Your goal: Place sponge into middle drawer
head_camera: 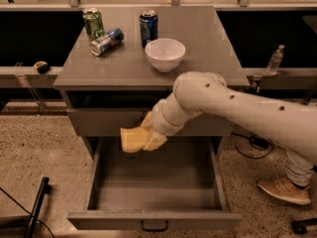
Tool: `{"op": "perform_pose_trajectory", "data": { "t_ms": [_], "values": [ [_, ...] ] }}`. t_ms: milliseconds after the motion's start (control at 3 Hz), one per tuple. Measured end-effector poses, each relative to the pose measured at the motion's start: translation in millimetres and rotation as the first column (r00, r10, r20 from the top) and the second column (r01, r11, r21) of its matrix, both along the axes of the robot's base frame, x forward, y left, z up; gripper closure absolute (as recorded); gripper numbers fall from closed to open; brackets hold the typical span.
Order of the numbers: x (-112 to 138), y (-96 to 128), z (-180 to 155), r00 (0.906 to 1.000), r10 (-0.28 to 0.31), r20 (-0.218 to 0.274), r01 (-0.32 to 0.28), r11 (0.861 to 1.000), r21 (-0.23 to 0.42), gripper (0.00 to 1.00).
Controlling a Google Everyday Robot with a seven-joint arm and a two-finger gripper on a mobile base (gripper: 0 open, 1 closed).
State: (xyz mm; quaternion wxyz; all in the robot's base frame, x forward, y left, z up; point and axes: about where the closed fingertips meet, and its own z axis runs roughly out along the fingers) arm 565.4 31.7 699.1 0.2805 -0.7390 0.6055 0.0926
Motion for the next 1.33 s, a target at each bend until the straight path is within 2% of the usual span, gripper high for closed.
{"op": "perform_pose_trajectory", "data": {
  "t_ms": [333, 667, 1000, 1333],
  "values": [
    [-13.7, -15.4, -56.6, 0.9983, -0.023, -0.053, 0.022, 0.999, -0.023, 1.00],
    [-13.2, -16.7, -58.9, 0.9981, -0.028, -0.056, 0.027, 0.999, -0.019, 1.00],
    [-5.6, -34.3, -90.3, 0.9923, -0.085, -0.091, 0.088, 0.995, 0.037, 1.00],
    [-3.4, -63.3, -154.1, 0.9751, -0.166, -0.146, 0.187, 0.973, 0.138, 1.00]
  ]
}}
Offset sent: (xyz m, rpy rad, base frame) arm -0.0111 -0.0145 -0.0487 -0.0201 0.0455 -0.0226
